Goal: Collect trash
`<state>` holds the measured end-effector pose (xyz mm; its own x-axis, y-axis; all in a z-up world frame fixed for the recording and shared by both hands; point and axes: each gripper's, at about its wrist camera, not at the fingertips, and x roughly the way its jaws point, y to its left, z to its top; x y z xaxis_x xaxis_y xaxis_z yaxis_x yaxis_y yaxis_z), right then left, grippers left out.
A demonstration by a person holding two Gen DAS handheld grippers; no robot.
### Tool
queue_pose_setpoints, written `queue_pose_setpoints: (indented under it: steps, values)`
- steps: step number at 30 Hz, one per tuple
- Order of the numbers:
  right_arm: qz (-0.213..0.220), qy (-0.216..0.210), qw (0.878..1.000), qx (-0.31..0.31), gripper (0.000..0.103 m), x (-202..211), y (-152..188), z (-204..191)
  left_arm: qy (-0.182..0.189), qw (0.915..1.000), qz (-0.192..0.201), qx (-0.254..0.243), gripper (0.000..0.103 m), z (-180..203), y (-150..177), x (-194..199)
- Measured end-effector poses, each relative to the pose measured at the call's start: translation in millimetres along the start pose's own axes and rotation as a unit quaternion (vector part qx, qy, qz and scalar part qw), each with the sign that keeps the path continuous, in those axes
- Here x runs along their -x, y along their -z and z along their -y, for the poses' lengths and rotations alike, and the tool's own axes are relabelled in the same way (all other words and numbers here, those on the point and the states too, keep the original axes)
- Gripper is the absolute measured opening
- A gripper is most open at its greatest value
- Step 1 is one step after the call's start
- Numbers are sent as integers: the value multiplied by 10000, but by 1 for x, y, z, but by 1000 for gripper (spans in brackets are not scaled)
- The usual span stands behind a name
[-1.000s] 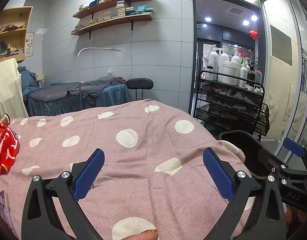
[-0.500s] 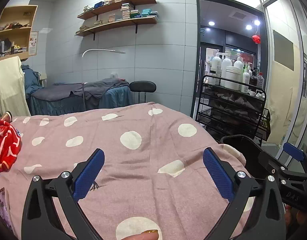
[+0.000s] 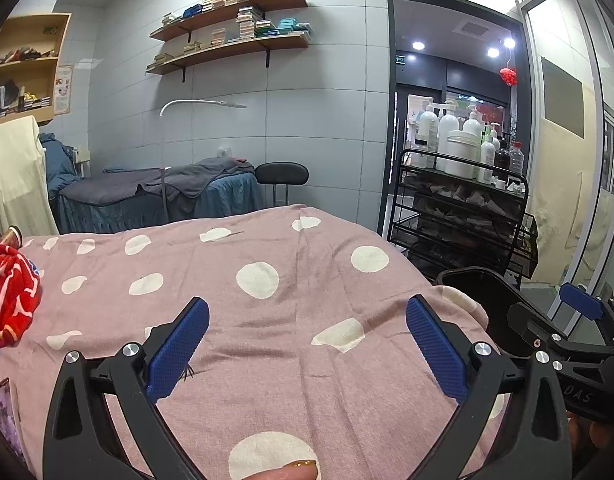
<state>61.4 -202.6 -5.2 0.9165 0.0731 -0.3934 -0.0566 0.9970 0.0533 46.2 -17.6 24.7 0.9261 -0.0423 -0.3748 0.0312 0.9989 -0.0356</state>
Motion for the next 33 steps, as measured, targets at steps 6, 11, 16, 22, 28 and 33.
queue_pose_setpoints:
  steps: [6,11,16,22,28,33]
  values:
    - [-21,-6,10000,28,98,-1,1,-1,10,10000,20,-3,98,0,0,1]
    - [4,8,10000,36,98,1,0,-1,17,10000,28,8,98,0,-1,1]
    - [-1,-3,10000,51,98,1,-1,-2,12,10000,31,17,98,0,-1,2]
    - [-9,-9,10000,55,98,1,-1,-2,13,10000,15,6,98,1,-1,2]
    - [-23,-7,10000,37,98,1,-1,-3,22,10000,16,16,98,1,-1,2]
    - [-26,-7,10000,40,98,1,-1,-2,29,10000,2,7,98,1,0,1]
